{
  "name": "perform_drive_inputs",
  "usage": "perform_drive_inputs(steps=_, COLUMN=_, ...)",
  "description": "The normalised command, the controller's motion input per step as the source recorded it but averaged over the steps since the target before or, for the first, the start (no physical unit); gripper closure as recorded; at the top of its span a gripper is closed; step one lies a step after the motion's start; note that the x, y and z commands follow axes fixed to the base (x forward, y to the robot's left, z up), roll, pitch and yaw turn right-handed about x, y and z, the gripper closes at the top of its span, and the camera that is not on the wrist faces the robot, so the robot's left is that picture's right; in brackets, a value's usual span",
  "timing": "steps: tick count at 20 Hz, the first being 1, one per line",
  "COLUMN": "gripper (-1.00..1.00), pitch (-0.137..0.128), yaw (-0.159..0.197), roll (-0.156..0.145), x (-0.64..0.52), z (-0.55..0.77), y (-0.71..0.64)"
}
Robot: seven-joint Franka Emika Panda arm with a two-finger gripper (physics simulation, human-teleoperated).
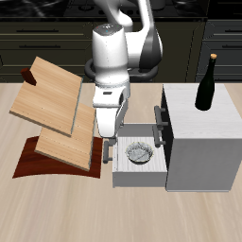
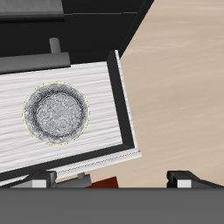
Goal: Place the bowl on top of the cabinet
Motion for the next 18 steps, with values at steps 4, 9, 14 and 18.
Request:
perform_drive_inputs(steps=4, gripper=-1.00, pitch=0.008, yaw=-0.045, roll=0.027, x=0.02, z=-0.19, y=0.23)
perform_drive_inputs(steps=9, gripper=-1.00, pitch=0.022, yaw=-0.039, roll=0.024, x=0.03, z=-0.21, y=0.18)
perform_drive_inputs(steps=14, gripper=-1.00, pitch=0.011, yaw=-0.031, roll=0.018, x=-0.04, z=-0.26, y=0.12)
perform_drive_inputs(steps=18, gripper=-1.00, pitch=0.025, yaw=-0.033, roll=0.017, x=-0.09, z=-0.19, y=0.06)
